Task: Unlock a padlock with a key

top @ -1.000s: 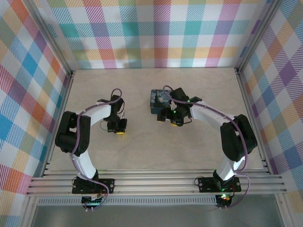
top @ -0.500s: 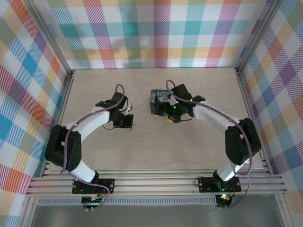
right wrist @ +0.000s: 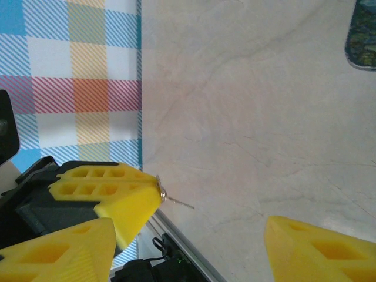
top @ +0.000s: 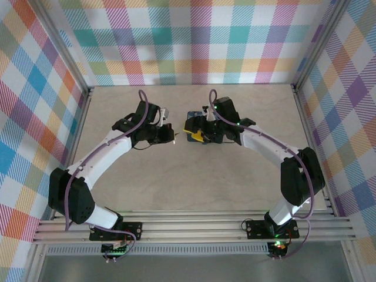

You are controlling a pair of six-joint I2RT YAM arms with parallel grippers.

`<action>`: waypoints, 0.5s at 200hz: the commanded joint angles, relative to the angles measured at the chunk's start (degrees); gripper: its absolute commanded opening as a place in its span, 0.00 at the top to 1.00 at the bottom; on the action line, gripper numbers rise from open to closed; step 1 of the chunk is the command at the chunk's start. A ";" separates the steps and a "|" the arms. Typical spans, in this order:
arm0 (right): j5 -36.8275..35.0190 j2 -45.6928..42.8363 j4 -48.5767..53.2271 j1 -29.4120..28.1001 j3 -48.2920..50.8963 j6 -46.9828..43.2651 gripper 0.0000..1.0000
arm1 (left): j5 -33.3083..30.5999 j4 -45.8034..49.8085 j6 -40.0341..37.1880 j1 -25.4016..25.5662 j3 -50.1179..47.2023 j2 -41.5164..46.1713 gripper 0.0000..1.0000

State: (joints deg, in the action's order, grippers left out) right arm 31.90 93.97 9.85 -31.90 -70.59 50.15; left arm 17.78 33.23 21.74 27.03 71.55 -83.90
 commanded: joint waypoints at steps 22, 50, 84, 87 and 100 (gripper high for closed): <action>1.48 -3.68 -1.84 1.89 -0.72 -1.99 0.44 | 7.01 -2.65 4.89 1.45 5.22 0.18 1.00; 2.96 -4.41 -3.20 3.03 -0.92 -2.73 0.52 | 8.64 -3.14 5.33 1.71 6.35 0.01 1.00; 5.45 -3.65 -5.62 2.98 -1.74 -1.95 0.55 | 9.70 -2.77 5.11 1.80 7.29 -0.38 1.00; 5.66 -3.56 -5.88 2.98 -1.82 -1.78 0.55 | 9.72 -2.82 5.13 1.80 7.43 -0.38 1.00; 6.45 -3.14 -6.16 2.99 -2.22 -1.38 0.55 | 9.82 -2.81 4.94 1.80 7.54 -0.47 1.00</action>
State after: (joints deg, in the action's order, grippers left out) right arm 35.09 90.83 6.63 -28.84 -70.63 48.69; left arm 25.71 30.92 26.17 28.10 77.10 -83.92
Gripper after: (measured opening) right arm 0.451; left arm 0.045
